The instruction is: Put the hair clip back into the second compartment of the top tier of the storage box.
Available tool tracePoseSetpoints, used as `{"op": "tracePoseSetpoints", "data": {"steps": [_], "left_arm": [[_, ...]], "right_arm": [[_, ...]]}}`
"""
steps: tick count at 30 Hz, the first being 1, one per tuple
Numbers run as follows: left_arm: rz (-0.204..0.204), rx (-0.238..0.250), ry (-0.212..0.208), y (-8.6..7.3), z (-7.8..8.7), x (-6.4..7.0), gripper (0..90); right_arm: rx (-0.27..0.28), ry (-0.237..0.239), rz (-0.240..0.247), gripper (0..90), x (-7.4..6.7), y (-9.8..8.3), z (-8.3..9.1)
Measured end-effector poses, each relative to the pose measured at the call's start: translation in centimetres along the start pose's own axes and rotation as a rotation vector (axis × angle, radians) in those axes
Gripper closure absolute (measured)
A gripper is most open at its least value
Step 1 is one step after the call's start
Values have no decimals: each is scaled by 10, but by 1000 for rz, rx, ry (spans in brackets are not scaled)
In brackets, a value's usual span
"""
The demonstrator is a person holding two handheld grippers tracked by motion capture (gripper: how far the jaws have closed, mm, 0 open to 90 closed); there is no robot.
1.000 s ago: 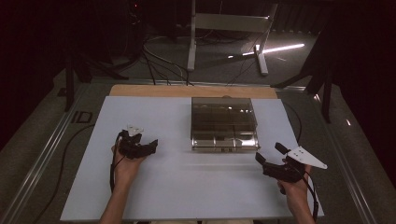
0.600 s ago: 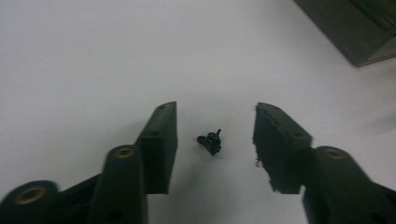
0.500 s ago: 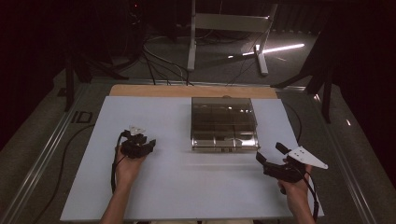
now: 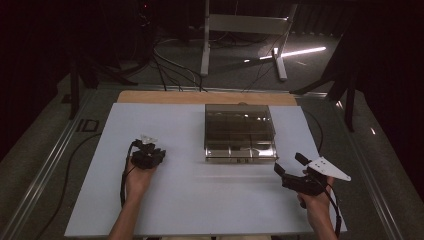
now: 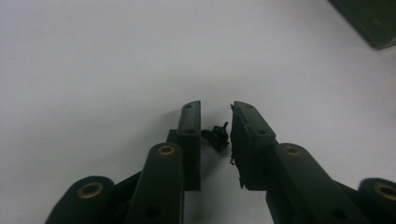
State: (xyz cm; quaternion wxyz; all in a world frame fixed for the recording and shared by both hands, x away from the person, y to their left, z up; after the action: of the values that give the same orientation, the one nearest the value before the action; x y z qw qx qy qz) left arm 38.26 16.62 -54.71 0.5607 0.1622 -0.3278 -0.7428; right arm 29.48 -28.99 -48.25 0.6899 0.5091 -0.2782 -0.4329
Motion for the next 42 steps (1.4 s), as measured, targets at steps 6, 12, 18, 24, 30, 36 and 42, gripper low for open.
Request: {"op": "tracePoseSetpoints", "data": {"steps": [6, 12, 18, 24, 30, 36, 42], "left_arm": [[-10, -8, 1, -1, -2, 0, 809], [-15, -5, -2, -1, -2, 0, 805], [-17, 4, -4, 1, -4, 0, 771], [-2, 14, -16, 3, -7, 0, 676], [3, 14, -16, 9, -14, 5, 659], [-19, 1, 4, 13, -17, 5, 704], [-42, -14, 27, 14, -17, 6, 747]], "right_arm": [[-4, 0, 0, 84, 0, -1, 0], [-8, 0, 1, 84, 0, -1, -1], [-5, 1, -1, 84, 0, -1, 0], [-7, 1, 0, 84, 0, -1, -1], [-6, 0, -3, 85, 0, -1, -2], [-9, 0, -9, 85, 0, -2, -1], [-9, 1, -10, 85, 0, -2, -2]]}}
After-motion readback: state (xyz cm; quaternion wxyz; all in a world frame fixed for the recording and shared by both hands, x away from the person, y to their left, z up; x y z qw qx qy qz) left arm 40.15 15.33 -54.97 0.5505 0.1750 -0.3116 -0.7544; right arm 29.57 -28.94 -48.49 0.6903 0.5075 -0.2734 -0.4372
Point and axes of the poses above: each handheld gripper's, and its own axes: z roughly backward along the jaws, y roughly out of its top, x roughly to its right, the point moved 4 cm from there along -z, roughly forward along the jaws, and after that the axes turned 4 degrees about z, right-handed, at the moved point
